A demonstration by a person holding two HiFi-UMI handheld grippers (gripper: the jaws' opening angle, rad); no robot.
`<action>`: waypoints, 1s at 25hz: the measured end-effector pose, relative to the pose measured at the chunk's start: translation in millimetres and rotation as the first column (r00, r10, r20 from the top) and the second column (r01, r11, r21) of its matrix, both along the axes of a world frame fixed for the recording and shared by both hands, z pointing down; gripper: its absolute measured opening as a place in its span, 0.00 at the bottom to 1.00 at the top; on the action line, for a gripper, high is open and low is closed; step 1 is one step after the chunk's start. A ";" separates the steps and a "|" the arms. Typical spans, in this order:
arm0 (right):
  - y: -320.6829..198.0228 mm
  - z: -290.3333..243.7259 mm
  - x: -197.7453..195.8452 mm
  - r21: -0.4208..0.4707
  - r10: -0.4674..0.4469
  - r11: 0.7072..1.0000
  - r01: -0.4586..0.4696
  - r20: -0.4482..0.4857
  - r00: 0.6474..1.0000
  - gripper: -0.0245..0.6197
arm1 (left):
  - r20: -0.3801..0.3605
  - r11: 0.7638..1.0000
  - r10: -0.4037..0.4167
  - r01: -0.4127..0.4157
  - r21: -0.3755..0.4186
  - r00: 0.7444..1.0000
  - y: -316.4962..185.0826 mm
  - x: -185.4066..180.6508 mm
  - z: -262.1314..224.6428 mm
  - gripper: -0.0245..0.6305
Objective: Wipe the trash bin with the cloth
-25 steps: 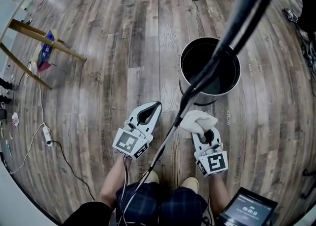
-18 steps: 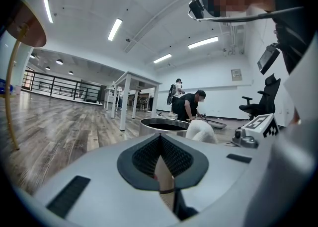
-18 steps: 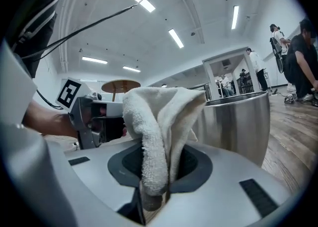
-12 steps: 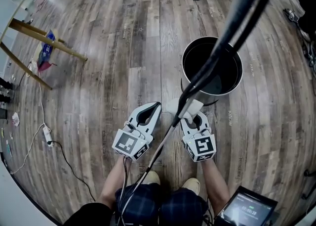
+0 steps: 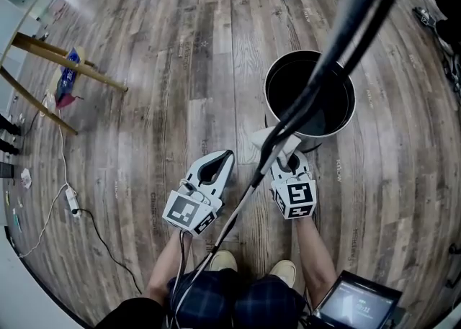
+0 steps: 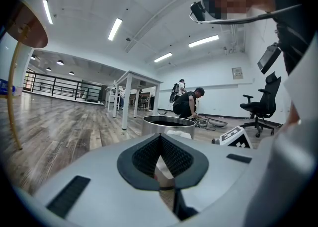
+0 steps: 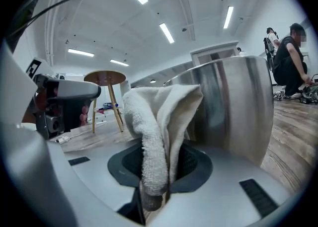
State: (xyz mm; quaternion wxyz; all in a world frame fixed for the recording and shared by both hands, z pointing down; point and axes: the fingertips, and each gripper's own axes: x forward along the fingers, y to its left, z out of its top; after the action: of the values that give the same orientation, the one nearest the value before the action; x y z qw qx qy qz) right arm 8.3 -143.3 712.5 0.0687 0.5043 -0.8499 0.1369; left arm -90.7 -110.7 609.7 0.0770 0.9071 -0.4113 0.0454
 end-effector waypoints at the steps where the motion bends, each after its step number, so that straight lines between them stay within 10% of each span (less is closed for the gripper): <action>1: 0.0 0.1 1.1 0.002 0.002 1.000 -0.002 0.001 1.000 0.18 | 0.001 1.000 0.000 0.000 0.000 1.000 -0.1 0.3 0.4 0.03; 25: 35.0 -11.8 124.9 0.057 0.205 0.977 -0.204 -0.010 0.979 0.18 | -0.012 0.999 -0.019 0.018 -0.033 1.000 -0.6 1.0 28.0 0.03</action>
State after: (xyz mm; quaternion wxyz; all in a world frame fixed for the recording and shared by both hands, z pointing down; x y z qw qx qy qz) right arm 133.2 -108.3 700.8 0.0470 0.5919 -0.7963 0.1156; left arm -89.6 -111.4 637.7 0.0949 0.9021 -0.4184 0.0457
